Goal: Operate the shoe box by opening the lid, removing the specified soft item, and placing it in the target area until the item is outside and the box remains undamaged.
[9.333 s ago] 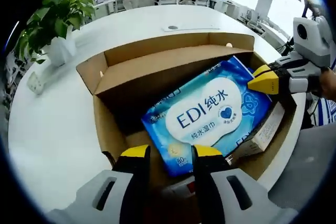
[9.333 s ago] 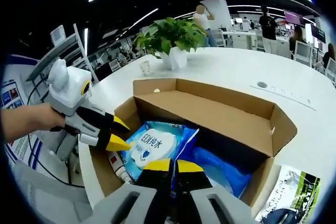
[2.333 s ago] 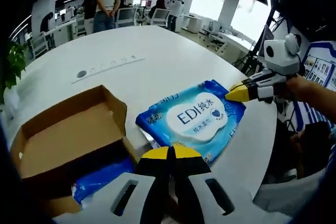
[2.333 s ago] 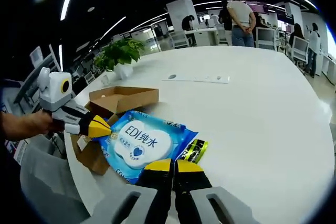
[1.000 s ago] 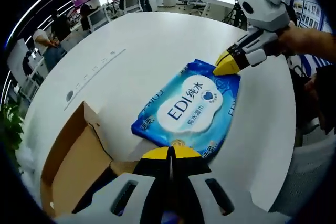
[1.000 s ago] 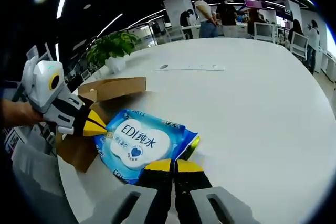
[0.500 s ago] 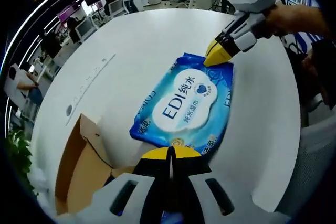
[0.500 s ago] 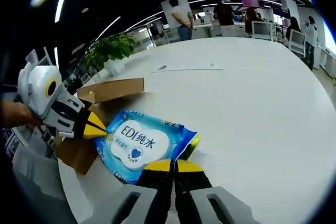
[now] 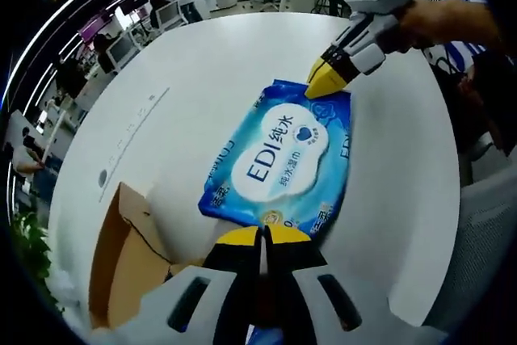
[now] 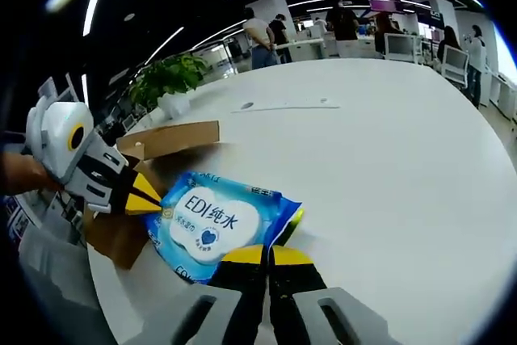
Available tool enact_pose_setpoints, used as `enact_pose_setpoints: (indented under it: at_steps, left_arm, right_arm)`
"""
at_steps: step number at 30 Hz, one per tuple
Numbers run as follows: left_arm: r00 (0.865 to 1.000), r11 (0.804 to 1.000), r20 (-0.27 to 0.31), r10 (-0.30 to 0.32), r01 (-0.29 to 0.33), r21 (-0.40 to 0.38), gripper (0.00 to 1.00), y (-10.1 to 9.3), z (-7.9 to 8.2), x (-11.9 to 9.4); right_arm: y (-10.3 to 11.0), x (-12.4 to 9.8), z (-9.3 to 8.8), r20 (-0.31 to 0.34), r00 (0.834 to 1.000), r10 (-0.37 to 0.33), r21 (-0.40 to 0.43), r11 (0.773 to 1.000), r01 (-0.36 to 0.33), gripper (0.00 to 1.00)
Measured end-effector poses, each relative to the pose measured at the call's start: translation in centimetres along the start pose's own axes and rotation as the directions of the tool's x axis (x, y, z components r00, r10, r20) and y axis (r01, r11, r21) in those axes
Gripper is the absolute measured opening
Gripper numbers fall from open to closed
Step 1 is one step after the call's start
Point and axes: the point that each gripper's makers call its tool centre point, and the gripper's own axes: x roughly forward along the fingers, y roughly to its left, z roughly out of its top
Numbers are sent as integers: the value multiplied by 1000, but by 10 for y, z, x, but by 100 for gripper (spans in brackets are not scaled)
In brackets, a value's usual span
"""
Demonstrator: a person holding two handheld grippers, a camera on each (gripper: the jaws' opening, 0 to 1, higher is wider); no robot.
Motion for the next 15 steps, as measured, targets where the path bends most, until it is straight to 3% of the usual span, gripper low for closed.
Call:
enact_pose_setpoints:
  at_steps: [15]
  left_arm:
    - [999,996,17,-37,38,-84,7,-3,1,-5]
  right_arm:
    - [1,-2,-1,8,1000,-27,9,1000,27,0]
